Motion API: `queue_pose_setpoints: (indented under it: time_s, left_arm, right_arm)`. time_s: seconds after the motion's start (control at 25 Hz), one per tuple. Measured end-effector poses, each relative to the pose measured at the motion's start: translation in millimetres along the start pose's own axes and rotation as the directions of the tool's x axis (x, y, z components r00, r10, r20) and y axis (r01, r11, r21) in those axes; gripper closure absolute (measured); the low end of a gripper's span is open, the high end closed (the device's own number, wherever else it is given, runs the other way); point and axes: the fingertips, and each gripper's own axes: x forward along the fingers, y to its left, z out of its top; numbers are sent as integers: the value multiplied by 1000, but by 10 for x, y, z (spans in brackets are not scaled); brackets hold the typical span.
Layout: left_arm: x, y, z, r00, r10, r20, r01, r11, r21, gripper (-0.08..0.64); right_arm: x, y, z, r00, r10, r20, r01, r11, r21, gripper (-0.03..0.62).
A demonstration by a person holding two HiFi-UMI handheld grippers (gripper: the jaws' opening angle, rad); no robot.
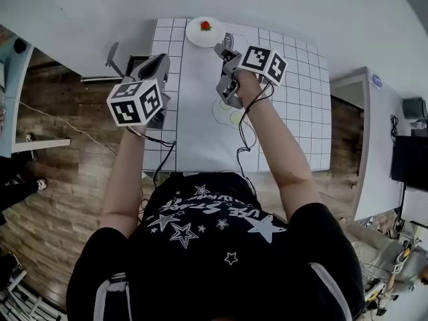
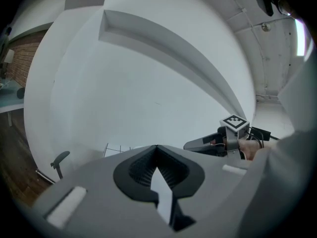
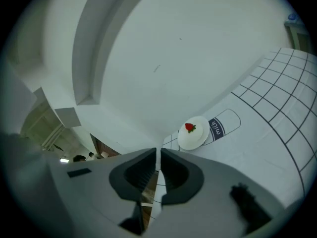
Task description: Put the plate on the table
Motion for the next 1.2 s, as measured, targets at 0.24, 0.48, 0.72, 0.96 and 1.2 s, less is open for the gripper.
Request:
queue_pose_setpoints:
  time_s: [0.24, 0.48, 0.72, 0.96, 1.2]
  left_arm:
    - [-353, -227, -60, 996, -89, -6, 90, 995, 40, 551]
    - [-712, -466, -282, 982, -183, -39, 186, 980, 67, 551]
    - [-869, -690, -540, 959, -263, -102, 271, 960, 77, 551]
    - [-999, -916, -788, 947, -287, -144, 304, 947, 106, 551]
    - [-1299, -1297, -887, 949, -284, -136, 300, 947, 117, 551]
  right_arm:
    - [-454, 531, -247, 988, 97, 118, -93, 995, -42, 570]
    - [-931, 831, -712, 977, 104, 186, -75, 984, -159, 572]
    - [-1255, 732, -1156, 977, 51, 208, -22, 990, -136, 574]
    - [-1592, 667, -1405, 974, 21, 225, 30, 975, -222, 574]
    - [-2018, 697, -1533, 975, 27, 219, 46, 945, -324, 574]
